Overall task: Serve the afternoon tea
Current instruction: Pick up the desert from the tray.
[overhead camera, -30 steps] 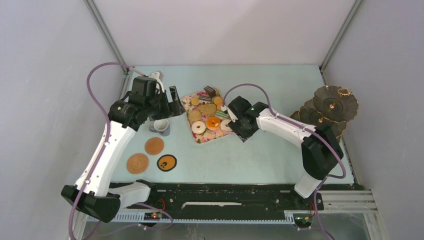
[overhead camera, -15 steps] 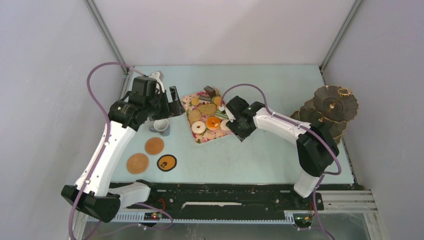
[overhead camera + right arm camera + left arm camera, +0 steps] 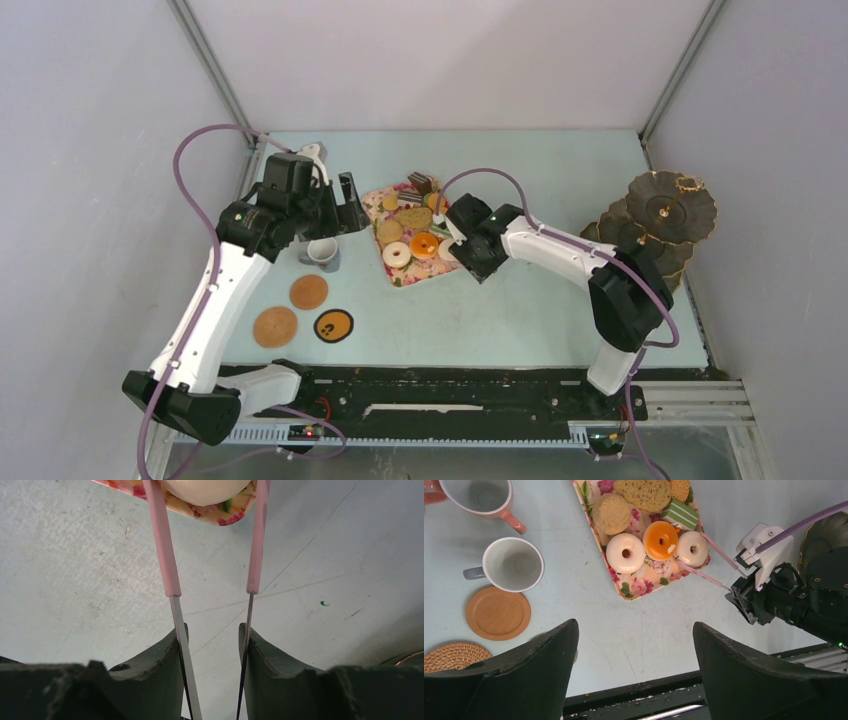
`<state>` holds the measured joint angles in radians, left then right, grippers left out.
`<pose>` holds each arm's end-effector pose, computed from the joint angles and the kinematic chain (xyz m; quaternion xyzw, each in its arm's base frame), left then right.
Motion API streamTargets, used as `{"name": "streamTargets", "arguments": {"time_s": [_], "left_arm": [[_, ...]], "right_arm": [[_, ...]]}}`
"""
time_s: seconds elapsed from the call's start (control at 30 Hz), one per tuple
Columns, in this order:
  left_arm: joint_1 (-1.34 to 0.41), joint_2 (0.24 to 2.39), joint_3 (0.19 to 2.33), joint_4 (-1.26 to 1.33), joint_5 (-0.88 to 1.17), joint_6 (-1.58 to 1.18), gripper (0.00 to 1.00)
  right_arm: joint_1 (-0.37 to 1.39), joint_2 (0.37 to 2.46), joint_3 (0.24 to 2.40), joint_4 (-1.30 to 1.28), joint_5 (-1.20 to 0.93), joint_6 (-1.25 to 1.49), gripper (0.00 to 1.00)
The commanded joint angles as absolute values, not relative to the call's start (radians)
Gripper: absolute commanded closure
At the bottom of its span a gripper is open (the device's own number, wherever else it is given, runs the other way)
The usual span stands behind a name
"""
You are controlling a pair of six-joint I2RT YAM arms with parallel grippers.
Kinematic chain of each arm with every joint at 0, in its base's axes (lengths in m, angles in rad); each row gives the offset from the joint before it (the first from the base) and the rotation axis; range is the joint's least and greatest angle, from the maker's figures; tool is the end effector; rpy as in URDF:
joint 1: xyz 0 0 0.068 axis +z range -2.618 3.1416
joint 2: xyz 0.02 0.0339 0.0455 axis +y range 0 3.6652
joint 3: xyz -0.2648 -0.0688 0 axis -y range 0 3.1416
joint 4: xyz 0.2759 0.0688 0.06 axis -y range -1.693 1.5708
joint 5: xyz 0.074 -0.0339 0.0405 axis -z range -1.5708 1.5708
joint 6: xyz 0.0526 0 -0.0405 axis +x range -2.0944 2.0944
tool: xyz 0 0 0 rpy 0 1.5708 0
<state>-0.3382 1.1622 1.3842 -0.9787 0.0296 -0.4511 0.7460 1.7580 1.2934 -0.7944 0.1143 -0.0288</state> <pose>0.2473 -0.0886 0.3889 -0.0460 0.9171 -0.1647 0.3602 0.2843 0.2546 0.1835 -0.3644 0.9165 0.0016 0.1650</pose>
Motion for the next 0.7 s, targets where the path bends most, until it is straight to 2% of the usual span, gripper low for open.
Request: {"name": "streamTargets", "arguments": {"time_s": [0.0, 0.1, 0.13, 0.4, 0.67], "left_arm": [[-0.344, 1.131, 1.424, -0.965, 0.034, -0.429, 0.09], [-0.345, 1.127, 1.422, -0.966, 0.034, -0.43, 0.09], [-0.345, 1.125, 1.421, -0.965, 0.034, -0.43, 0.09], [-0.35, 1.112, 1.405, -0.952, 0.046, -0.437, 0.09], [-0.374, 1.103, 1.394, -0.939, 0.058, -0.443, 0.09]], "right_arm": [[0.759, 1.724, 1.339, -0.813, 0.159, -0.005, 0.86], [0.76, 1.687, 1.337, -0.847, 0.171, 0.019, 0.99], [0.76, 1.673, 1.336, -0.861, 0.177, 0.026, 1.0], [0.727, 1.474, 1.236, -0.928, 0.245, 0.131, 1.0], [0.608, 1.247, 1.068, -0.991, 0.308, 0.575, 1.0]]}}
